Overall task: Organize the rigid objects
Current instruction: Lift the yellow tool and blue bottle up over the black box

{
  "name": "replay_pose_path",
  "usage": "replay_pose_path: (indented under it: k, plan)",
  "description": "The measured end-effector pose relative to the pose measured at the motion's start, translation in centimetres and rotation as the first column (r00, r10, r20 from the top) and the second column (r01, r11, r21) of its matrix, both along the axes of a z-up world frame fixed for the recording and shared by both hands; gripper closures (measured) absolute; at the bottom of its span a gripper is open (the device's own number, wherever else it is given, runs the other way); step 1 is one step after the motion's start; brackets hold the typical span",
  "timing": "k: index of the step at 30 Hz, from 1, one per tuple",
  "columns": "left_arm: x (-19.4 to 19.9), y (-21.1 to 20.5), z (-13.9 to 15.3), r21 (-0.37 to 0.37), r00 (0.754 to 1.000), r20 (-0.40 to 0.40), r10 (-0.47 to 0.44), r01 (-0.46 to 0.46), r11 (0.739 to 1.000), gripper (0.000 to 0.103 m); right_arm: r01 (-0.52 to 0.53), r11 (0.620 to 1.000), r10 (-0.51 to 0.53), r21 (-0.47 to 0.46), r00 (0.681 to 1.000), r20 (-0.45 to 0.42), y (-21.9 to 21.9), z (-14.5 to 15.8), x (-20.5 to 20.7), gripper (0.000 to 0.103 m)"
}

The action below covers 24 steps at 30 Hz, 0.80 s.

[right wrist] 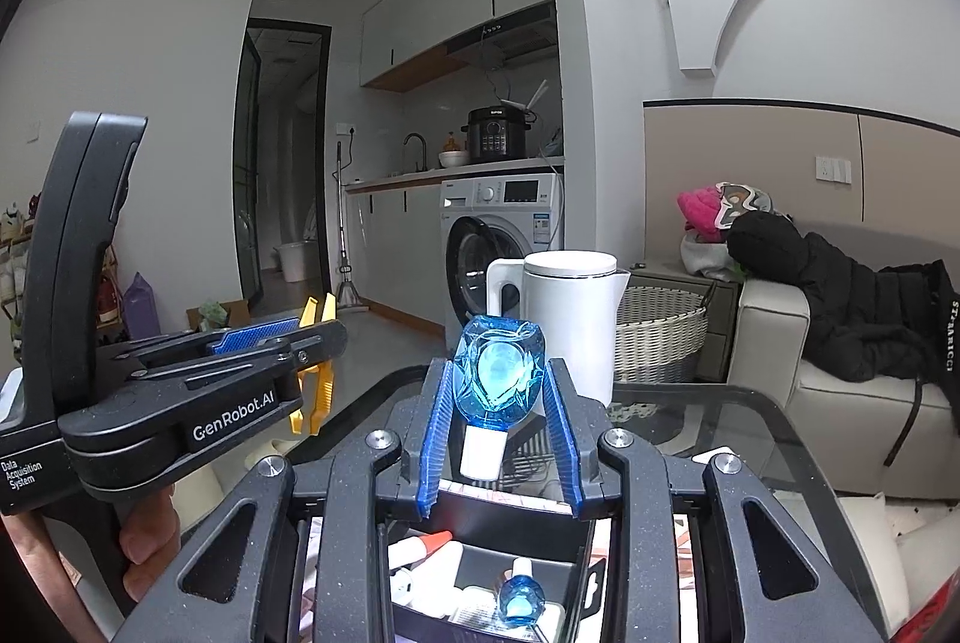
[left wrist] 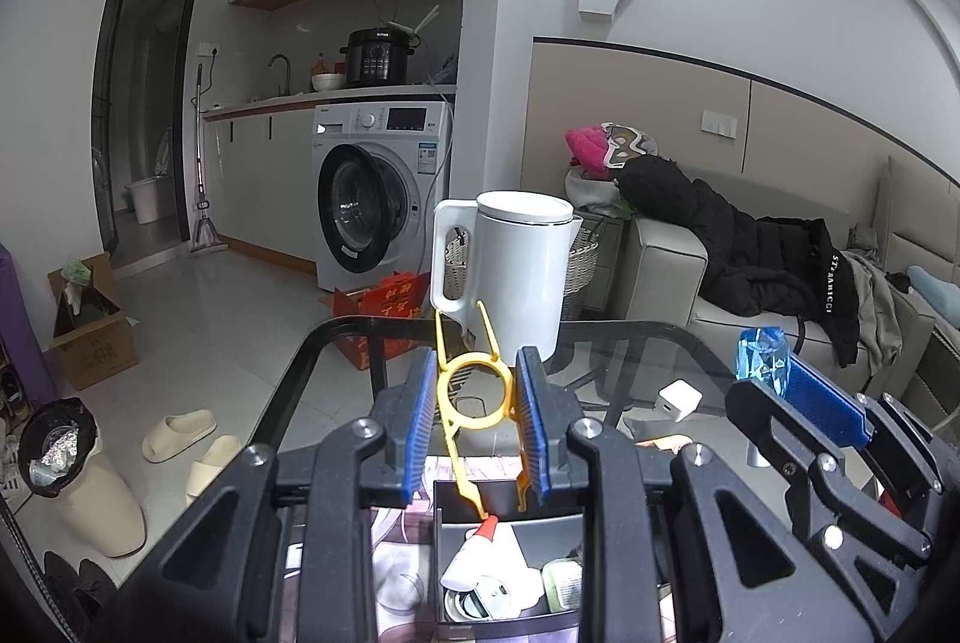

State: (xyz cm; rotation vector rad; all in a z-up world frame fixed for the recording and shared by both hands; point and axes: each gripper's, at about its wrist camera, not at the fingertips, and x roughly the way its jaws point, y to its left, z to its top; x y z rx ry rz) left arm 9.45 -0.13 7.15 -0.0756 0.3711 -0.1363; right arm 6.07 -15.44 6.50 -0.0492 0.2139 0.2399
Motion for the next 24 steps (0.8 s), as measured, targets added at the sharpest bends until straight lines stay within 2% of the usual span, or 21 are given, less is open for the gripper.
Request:
replay_pose_path:
  k: [4, 7, 15, 20, 24]
  plan:
    - [0.4, -0.4, -0.2, 0.011, 1.0, -0.023, -0.009, 0.009, 1.0, 0.078, -0.004, 1.0, 0.004, -0.009, 1.0, -0.02, 0.0, -0.3, 0.6, 0.073]
    - [1.5, -0.7, -0.7, 0.029, 0.996, -0.086, -0.013, 0.016, 0.999, 0.078, 0.004, 1.0, -0.004, -0.01, 0.999, -0.052, -0.1, -0.6, 1.2, 0.073]
    - [3.2, -1.7, -2.8, 0.056, 0.978, -0.208, -0.028, 0.04, 0.998, 0.078, 0.013, 0.999, -0.02, -0.034, 0.978, -0.209, -0.2, -2.3, 3.8, 0.073]
    - [5.1, -2.4, -4.9, 0.069, 0.94, -0.337, -0.052, 0.08, 0.994, 0.078, -0.007, 1.0, 0.0, -0.021, 0.952, -0.305, -0.2, -3.6, 5.3, 0.073]
    - [5.9, -2.9, -6.2, 0.083, 0.916, -0.396, -0.06, 0.101, 0.991, 0.078, -0.007, 1.0, -0.002, -0.02, 0.925, -0.381, -0.2, -4.9, 6.5, 0.073]
